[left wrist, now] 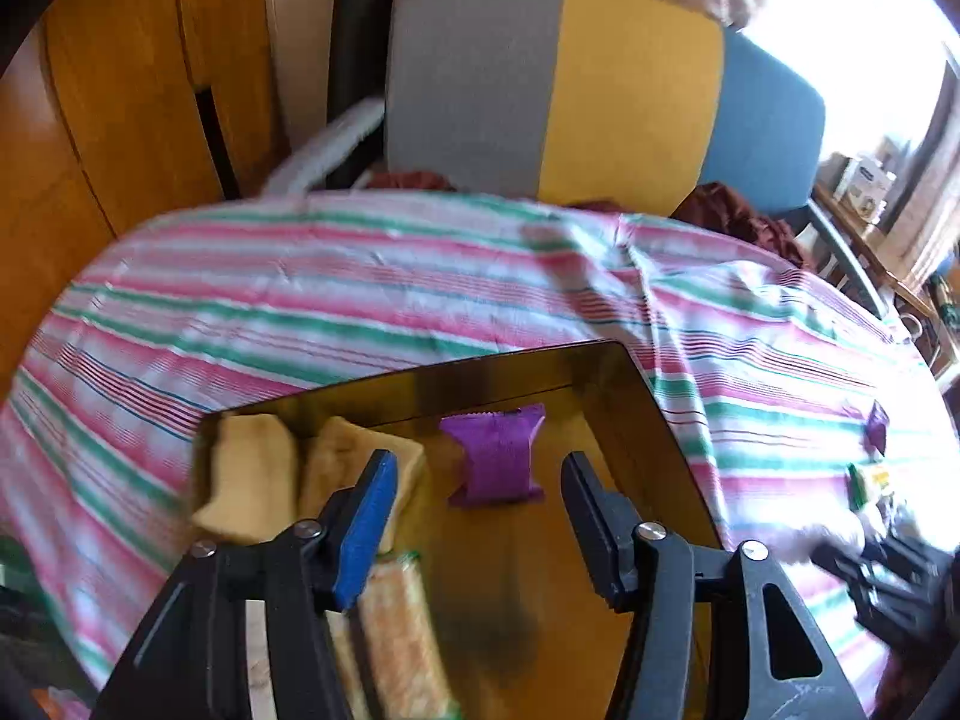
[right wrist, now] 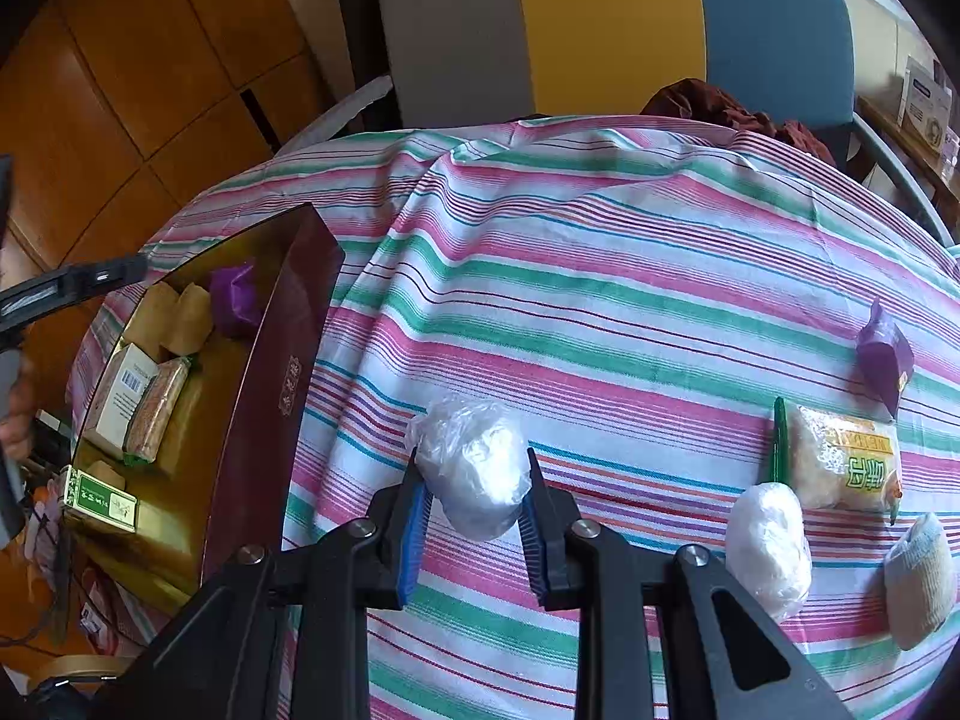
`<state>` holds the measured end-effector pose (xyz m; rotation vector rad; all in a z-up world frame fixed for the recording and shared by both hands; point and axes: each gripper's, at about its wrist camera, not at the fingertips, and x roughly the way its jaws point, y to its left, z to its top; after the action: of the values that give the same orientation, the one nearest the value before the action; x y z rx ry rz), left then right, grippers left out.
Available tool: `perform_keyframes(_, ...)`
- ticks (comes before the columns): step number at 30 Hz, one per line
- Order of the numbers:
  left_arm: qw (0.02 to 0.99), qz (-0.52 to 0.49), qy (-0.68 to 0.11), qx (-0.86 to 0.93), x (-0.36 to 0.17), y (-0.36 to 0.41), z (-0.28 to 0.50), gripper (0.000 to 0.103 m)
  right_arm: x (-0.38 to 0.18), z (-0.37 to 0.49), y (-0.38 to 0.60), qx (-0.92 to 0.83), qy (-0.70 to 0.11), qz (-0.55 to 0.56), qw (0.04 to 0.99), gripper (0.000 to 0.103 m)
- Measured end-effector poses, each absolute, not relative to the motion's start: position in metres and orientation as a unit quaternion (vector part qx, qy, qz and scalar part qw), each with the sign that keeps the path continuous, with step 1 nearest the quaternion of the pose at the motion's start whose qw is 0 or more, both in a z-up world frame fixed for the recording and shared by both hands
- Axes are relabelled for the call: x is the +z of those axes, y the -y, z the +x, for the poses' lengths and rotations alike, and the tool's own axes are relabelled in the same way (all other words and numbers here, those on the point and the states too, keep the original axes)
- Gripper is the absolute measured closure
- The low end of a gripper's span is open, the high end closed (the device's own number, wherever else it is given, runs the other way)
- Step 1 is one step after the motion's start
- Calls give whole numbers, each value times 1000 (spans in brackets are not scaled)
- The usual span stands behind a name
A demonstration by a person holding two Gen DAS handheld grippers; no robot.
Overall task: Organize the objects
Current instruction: 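Lower the purple packet into the gold tray and open the left gripper, then carry the white wrapped ball into the gold tray and open the right gripper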
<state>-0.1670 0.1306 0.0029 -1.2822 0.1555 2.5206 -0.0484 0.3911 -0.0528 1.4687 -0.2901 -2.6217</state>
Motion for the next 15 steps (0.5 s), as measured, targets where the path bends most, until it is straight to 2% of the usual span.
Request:
perform_keyframes(4,149,-397,-66,903,24,-118,-126,39,-54,-49,-390,-867,91,486,61,77)
perform_keyframes(15,143,-353,-83,921,25,-99,-71,39,-47,-49,-385,-872,82,480,53,77)
